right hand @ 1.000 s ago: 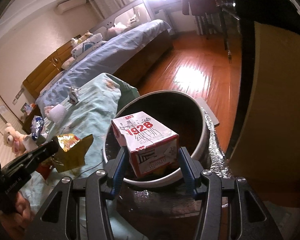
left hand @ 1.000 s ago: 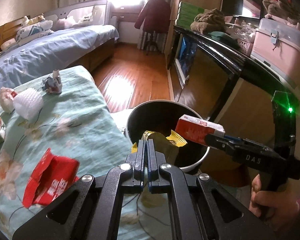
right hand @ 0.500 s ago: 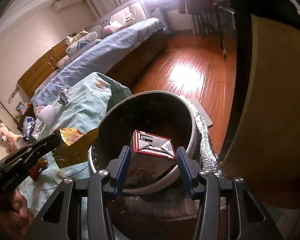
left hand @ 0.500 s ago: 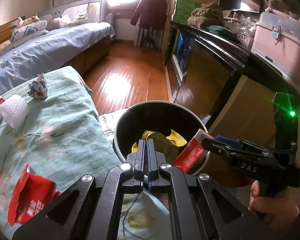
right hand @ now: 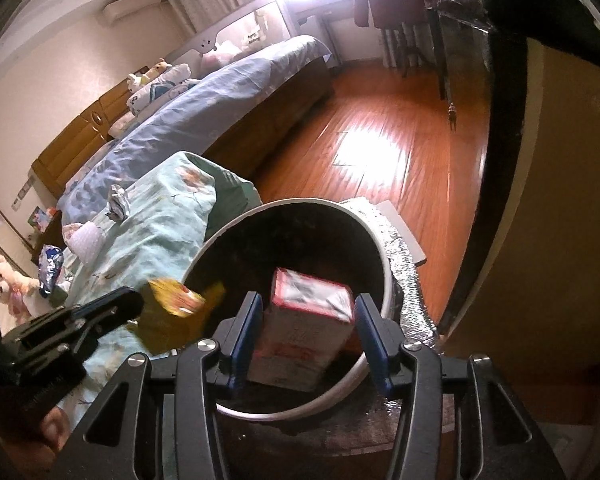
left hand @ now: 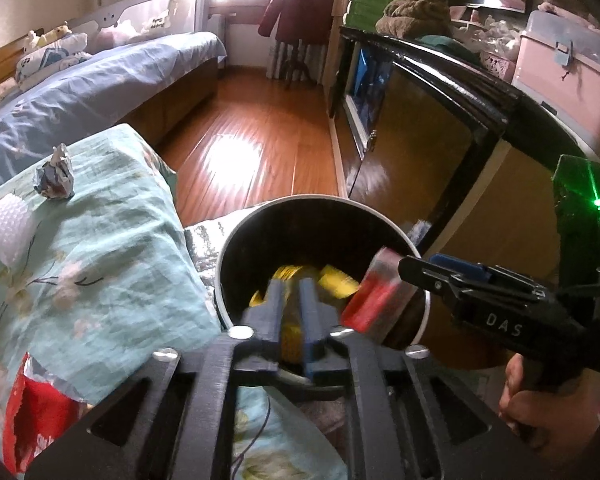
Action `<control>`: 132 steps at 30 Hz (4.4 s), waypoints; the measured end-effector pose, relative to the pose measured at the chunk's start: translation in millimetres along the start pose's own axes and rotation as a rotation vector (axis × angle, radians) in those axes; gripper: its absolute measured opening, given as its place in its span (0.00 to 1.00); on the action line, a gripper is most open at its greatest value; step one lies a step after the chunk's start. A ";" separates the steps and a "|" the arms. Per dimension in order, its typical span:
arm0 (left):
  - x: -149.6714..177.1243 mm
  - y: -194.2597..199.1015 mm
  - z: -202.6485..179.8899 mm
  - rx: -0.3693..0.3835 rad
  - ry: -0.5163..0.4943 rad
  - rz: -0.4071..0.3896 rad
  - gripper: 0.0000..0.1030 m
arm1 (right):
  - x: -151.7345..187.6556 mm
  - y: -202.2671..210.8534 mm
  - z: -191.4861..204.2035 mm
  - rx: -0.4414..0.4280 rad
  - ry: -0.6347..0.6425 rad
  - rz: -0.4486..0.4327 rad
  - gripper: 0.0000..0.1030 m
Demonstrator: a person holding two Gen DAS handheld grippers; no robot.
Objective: Collect trash
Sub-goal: 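Carry both items over the bin and open both tools to drop them, then move both open tools back to the remaining trash on the bed, then grasp the orange-white plastic bag with the left tool while the right tool grasps a red bag, then carry the red bag in the right tool toward the bin while the left tool holds the plastic bag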
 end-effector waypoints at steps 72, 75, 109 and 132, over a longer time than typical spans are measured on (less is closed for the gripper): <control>150.9 180.5 346.5 -0.427 0.549 -0.137 0.66 | 84.9 -41.9 292.7 -0.384 0.267 0.187 0.87; 147.6 178.4 362.9 -0.434 0.557 -0.133 0.68 | 85.3 -51.4 303.6 -0.392 0.276 0.197 0.87; 110.7 180.6 269.5 -0.308 0.435 -0.217 0.30 | 67.0 -26.9 237.8 -0.323 0.205 0.115 0.34; 61.0 126.2 163.2 -0.154 0.244 -0.174 0.29 | 38.3 8.3 146.9 -0.218 0.082 0.018 0.34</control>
Point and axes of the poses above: each gripper's, at about its wrist camera, not at the fingertips, and y roughly against the way its jaws point, z to its left, x to its underside, the point moved 7 cm from there along -y, roughly the way its jaws point, and after that the axes turned 2 degrees about -x, right-handed, at the moved point
